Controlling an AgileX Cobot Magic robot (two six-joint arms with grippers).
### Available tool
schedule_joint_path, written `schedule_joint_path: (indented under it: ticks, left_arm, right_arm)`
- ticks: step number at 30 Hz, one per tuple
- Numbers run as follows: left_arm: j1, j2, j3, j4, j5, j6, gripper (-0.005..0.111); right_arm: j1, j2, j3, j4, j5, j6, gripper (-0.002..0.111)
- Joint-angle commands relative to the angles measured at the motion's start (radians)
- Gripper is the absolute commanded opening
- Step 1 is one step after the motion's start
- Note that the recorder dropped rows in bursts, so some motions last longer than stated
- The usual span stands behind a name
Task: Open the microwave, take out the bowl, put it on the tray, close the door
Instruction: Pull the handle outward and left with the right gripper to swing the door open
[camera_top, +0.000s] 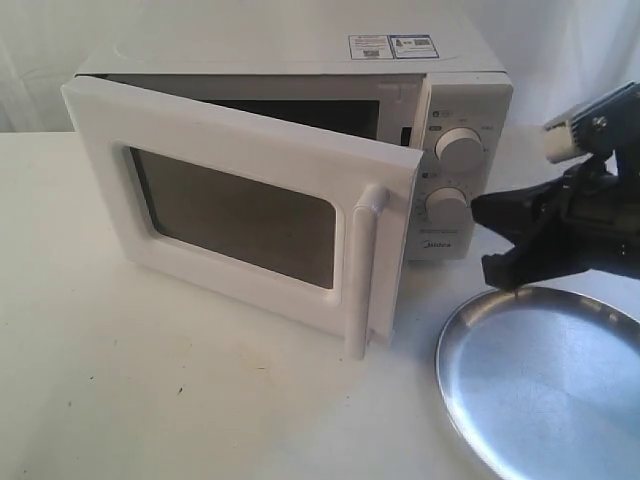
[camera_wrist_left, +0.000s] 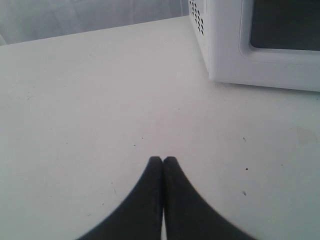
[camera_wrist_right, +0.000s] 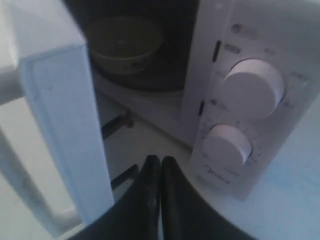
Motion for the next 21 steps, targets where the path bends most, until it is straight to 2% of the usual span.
schedule_joint_path:
  ticks: [1,4,7,9,12,21]
  left_arm:
    - [-0.001,-0.002,-0.001,-0.004,-0.001,-0.006,0.000]
    - [-0.001,-0.002,-0.001,-0.004,-0.001,-0.006,0.000]
    - [-0.001,-0.002,-0.001,-0.004,-0.001,-0.006,0.000]
    - [-0.001,-0.002,-0.001,-0.004,-0.001,-0.006,0.000]
    - [-0.001,-0.002,-0.001,-0.004,-0.001,-0.006,0.000]
    - [-0.001,-0.002,-0.001,-0.004,-0.001,-0.006,0.000]
  right_arm:
    - [-0.003,0.029,0.004,0.397,-0.082,-0.380,0.000]
    - [-0.003,0.075,-0.009,0.626,-0.166,-0.566,0.000]
    - [-0.003,0.133,-0.039,0.653,-0.170,-0.626,0.000]
    - [-0.001,0.176,-0.041,0.606,-0.221,-0.607,0.000]
    - [0.004,0.230,-0.041,0.414,-0.341,-0.523,0.000]
    - [0.031,0.280,-0.041,0.130,-0.607,-0.510,0.000]
